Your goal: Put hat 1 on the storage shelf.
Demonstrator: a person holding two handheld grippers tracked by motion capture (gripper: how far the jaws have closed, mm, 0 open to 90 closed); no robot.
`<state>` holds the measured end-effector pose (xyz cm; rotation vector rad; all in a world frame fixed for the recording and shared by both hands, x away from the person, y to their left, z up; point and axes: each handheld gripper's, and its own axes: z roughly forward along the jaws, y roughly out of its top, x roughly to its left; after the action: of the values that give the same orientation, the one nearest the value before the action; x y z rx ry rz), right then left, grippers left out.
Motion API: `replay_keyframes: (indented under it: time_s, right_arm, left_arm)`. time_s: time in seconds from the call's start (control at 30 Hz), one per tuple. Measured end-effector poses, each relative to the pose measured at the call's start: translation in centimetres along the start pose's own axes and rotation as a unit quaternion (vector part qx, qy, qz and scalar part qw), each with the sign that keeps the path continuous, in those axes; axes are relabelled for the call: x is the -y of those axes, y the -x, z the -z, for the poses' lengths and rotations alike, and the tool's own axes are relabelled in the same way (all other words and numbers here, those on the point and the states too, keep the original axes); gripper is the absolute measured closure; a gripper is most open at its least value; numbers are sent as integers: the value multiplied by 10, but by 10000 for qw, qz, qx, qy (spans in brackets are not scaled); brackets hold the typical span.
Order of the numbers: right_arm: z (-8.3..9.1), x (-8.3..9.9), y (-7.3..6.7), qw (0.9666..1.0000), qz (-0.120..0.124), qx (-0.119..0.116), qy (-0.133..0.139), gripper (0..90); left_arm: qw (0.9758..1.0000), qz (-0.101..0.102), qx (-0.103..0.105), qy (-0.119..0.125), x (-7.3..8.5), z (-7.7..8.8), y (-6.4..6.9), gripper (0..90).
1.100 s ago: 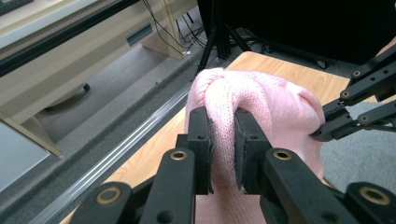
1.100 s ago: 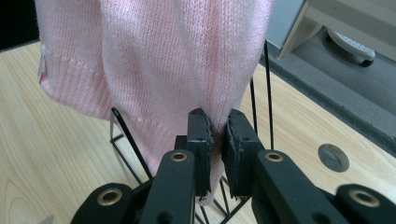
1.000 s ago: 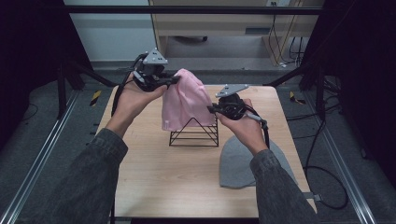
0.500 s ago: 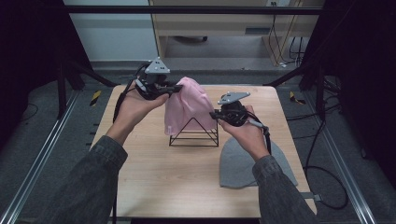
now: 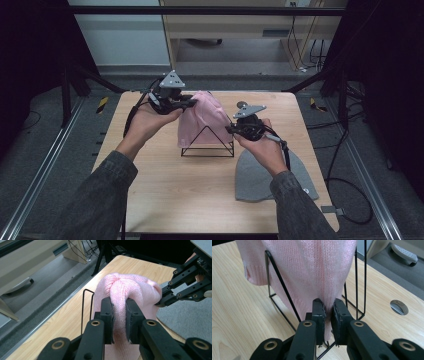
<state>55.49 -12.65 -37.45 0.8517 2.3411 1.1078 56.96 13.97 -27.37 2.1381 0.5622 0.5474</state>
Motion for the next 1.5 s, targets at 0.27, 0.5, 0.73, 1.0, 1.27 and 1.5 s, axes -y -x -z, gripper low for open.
replay_keyframes:
  time_s: [0.27,0.5,0.73,1.0,1.27,1.5]
  right_arm:
    - [-5,9,-1,10000,-10,-15,-67,814]
    - [-7,16,-1,9999,-45,-7,-92,814]
    - [-10,20,0,9999,-40,10,-163,814]
    - [-18,29,1,9995,-59,34,-319,814]
    - [-23,34,1,9990,-78,5,-435,811]
    - [-25,35,0,9986,-71,17,-524,803]
  left_arm:
    - [10000,25,93,-22,8,-6,6,788]
    - [9999,-17,144,-66,9,-10,11,788]
    - [9998,-36,135,-131,12,-16,13,787]
    - [9994,-28,185,-305,23,-26,12,786]
    - [9988,-8,239,-418,30,-30,13,779]
    - [9987,35,286,-418,35,-31,14,771]
